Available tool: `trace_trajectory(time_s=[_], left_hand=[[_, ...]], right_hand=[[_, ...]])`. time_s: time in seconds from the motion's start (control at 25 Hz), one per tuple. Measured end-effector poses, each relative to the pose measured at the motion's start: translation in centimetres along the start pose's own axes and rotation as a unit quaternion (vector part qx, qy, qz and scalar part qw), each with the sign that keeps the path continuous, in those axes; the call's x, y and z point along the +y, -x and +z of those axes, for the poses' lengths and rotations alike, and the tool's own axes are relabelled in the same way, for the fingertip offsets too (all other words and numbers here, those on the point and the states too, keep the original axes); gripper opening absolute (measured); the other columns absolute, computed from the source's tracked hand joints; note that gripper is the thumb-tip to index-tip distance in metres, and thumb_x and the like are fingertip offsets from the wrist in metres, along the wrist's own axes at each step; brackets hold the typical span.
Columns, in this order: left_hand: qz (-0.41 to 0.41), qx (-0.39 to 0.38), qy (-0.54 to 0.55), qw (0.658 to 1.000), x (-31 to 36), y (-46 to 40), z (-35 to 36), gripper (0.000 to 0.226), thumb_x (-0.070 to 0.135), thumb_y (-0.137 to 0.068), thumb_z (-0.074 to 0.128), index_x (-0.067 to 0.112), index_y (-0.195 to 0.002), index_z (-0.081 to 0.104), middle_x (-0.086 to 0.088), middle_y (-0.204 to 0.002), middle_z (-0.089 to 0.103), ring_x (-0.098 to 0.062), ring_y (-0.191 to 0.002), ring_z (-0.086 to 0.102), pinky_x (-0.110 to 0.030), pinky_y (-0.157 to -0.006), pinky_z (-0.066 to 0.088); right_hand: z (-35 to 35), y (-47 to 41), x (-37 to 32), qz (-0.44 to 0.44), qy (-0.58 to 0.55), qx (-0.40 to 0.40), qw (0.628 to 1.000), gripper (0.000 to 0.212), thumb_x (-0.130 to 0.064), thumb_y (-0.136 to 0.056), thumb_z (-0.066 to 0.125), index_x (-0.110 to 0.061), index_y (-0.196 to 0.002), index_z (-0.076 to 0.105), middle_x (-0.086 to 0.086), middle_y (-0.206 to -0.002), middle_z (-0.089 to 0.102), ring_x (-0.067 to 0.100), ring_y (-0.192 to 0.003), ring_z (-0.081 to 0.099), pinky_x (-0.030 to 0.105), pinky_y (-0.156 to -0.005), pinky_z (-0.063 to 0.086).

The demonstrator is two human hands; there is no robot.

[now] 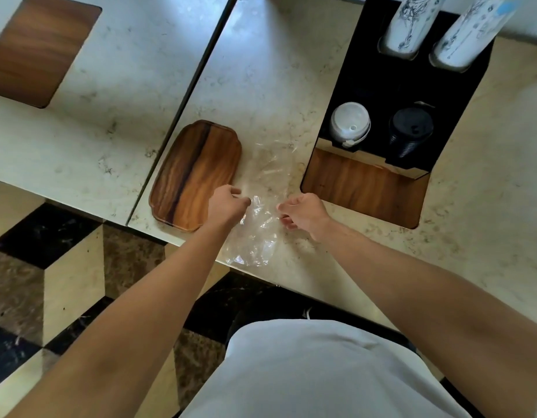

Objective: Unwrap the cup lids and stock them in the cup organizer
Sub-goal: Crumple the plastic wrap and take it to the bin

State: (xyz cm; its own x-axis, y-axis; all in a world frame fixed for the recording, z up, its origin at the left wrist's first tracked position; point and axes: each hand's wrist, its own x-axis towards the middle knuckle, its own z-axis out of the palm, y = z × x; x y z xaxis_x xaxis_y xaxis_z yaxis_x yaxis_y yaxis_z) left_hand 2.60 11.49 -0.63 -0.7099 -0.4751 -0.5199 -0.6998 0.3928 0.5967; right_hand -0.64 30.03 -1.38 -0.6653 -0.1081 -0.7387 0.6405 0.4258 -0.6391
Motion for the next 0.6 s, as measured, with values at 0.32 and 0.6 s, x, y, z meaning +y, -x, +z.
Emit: trace_trajectory(time_s=[0.32,0.6], left_hand=[[-0.095,-0.139,0.236,0.957,1.2,1.1,1.5,0.003,-0.001,-0.091,0.068,-0.003,-0.093,0.065,-0.014,-0.075,0.065,-0.021,-0.055,0.061,-0.025,-0.043,0.047],[-0.02,-0.23,0.301,0.926,3.6,3.6,3.4,0.011,0.003,-0.092,0.07,0.001,-0.095,0.06,-0.015,-0.081,0.073,-0.026,-0.068,0.071,-0.035,-0.062,0.062]], right_hand=[[-2.2,1.5,0.6,-0.023,-0.088,-0.002,0.996,0.017,-0.014,-0.09,0.076,-0.006,-0.088,0.062,0.008,-0.072,0.058,0.017,-0.062,0.053,0.027,-0.059,0.05],[-9.0,4.2,2.6,-0.102,-0.151,0.006,0.983,0.007,-0.017,-0.101,0.061,-0.01,-0.103,0.062,0.012,-0.09,0.076,0.024,-0.07,0.076,0.031,-0.056,0.06]])
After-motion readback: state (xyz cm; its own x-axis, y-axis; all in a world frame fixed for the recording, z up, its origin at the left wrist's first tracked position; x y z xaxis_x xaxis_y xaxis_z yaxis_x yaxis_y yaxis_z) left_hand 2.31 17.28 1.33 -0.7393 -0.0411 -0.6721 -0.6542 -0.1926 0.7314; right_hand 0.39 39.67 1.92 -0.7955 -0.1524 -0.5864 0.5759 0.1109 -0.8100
